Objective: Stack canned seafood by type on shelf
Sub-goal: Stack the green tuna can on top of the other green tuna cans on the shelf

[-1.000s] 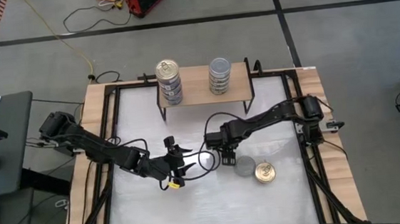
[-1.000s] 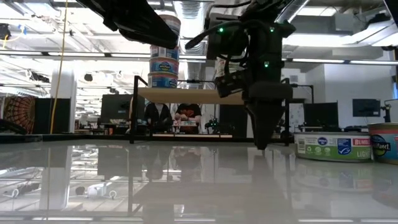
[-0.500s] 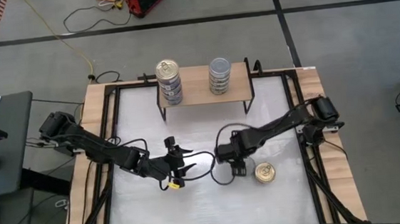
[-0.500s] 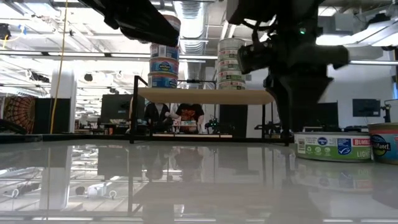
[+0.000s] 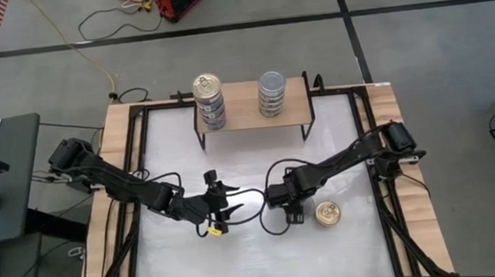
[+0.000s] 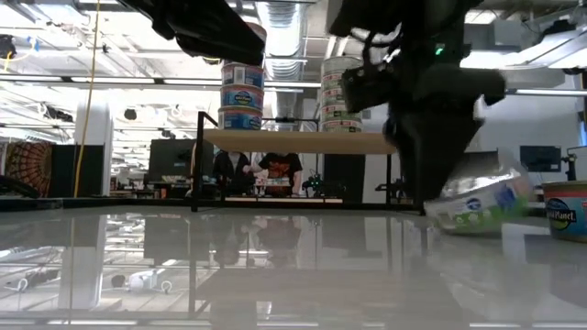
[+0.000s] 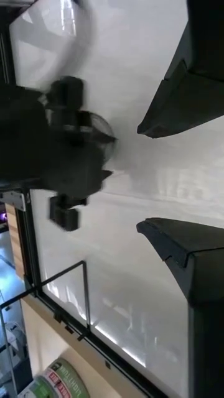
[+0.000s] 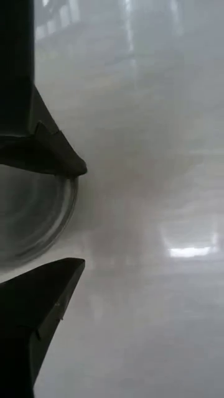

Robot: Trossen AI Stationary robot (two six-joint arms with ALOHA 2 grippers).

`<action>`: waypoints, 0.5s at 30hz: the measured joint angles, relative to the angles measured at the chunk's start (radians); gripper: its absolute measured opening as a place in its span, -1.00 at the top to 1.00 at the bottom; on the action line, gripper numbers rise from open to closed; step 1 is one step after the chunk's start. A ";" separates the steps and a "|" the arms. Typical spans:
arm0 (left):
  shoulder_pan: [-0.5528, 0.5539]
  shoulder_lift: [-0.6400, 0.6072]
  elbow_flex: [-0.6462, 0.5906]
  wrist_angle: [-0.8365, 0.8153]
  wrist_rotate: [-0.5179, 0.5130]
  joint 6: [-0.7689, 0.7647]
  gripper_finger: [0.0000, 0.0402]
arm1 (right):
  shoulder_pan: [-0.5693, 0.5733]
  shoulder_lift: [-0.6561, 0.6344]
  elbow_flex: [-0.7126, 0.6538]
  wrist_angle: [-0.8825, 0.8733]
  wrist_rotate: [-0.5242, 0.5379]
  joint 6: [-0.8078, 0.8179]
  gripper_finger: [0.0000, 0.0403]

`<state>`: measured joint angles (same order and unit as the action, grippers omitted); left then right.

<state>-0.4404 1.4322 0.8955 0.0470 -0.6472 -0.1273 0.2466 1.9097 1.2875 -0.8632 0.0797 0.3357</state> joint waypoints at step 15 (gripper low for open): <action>-0.001 -0.042 0.001 -0.024 0.004 -0.005 -0.07 | -0.020 0.033 0.011 0.037 0.007 -0.012 -0.34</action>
<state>-0.4412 1.3902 0.8966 0.0226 -0.6430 -0.1322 0.2264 1.9424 1.2985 -0.8267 0.0868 0.3242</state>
